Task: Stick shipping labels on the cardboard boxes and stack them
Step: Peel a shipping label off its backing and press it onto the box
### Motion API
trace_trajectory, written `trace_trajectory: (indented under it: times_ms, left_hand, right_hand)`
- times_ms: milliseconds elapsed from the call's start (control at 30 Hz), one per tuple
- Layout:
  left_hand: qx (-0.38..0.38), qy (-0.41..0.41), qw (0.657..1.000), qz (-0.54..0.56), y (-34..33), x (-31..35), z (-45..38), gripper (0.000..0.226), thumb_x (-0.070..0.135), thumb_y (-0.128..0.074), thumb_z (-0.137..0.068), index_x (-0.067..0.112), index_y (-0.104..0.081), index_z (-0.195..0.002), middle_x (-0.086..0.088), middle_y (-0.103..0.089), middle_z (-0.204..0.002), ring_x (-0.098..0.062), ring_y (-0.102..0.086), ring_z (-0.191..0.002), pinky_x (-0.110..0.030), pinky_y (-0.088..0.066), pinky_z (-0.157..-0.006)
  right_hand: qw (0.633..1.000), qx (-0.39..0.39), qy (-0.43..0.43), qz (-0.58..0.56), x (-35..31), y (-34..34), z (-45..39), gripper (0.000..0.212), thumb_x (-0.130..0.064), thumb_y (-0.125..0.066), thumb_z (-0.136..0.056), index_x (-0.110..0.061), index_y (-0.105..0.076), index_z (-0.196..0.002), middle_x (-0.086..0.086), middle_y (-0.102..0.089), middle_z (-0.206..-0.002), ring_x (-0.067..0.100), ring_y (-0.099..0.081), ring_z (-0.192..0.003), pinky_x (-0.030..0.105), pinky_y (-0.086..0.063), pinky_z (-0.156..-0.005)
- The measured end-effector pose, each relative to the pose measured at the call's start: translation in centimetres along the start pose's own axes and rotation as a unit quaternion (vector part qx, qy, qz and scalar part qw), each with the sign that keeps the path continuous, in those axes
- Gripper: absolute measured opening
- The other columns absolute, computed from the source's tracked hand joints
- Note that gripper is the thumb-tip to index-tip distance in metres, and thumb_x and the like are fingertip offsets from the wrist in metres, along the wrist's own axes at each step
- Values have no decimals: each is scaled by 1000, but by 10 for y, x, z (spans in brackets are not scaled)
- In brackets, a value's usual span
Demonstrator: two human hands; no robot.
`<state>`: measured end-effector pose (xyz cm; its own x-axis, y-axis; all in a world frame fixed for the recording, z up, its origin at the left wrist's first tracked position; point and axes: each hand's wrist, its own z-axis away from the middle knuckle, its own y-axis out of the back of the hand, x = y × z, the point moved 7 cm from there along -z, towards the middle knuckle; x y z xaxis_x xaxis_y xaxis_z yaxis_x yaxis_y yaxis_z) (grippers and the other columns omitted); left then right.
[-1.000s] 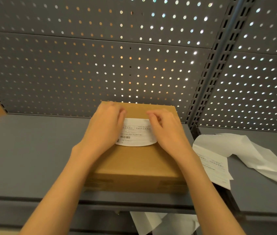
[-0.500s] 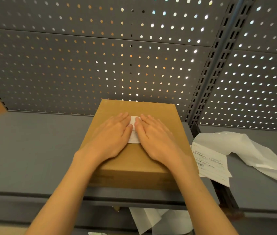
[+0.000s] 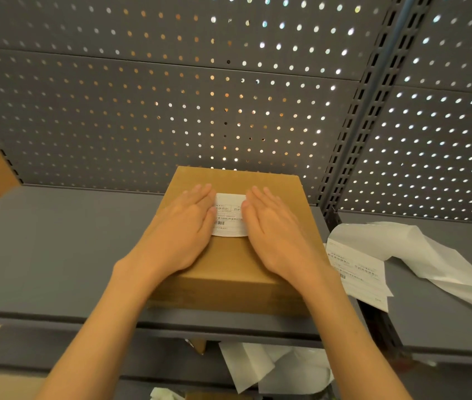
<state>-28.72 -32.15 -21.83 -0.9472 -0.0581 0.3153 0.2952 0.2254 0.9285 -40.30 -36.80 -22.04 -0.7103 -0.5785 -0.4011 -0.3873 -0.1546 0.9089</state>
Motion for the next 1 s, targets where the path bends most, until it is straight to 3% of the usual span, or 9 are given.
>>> trace_trajectory:
  times_ms: [167, 433, 733, 867, 1000]
  left_hand:
    - [-41, -42, 998, 29, -14, 16, 10, 46, 23, -21, -102, 18, -19, -148, 3, -15, -156, -5, -9, -143, -14, 1, -111]
    - [-42, 1, 999, -4, -5, -1, 23, 47, 26, -23, -103, 14, -21, -148, 3, -14, -157, -7, -10, -143, -10, 0, -104]
    - [-7, 32, 999, -25, 4, -11, 37, 47, 29, -21, -102, 18, -20, -148, 6, -16, -156, -8, -11, -143, -21, -10, -111]
    - [30, -16, 999, -28, 6, 9, 41, 48, 27, -22, -102, 15, -20, -148, 3, -15, -157, -8, -9, -144, -14, -1, -109]
    - [8, -66, 998, -19, -3, 25, 43, 47, 20, -22, -102, 15, -18, -148, 0, -16, -157, -8, -9, -144, -13, 3, -109]
  right_hand:
    - [998, -14, 59, 31, -25, -17, 8, 47, -28, -20, -103, -10, -34, -144, 4, -31, -153, 15, -18, -143, 25, -5, -116]
    - [998, -10, 3, 68, -7, -13, 22, 52, -34, -14, -102, -13, -27, -148, 1, -21, -157, 14, -14, -145, 30, -7, -118]
    - [995, 36, -28, 85, 5, -4, 35, 53, -33, -11, -102, -11, -28, -147, 4, -22, -157, 17, -14, -145, 31, -8, -119]
    - [997, 44, 22, 55, -21, -8, 38, 52, -32, -16, -103, -10, -24, -149, 3, -19, -157, 13, -8, -146, 26, -2, -118]
    - [994, 44, 67, 78, -42, -18, 43, 61, -35, -3, -97, -8, -24, -148, 7, -24, -156, 16, -12, -146, 27, -3, -118]
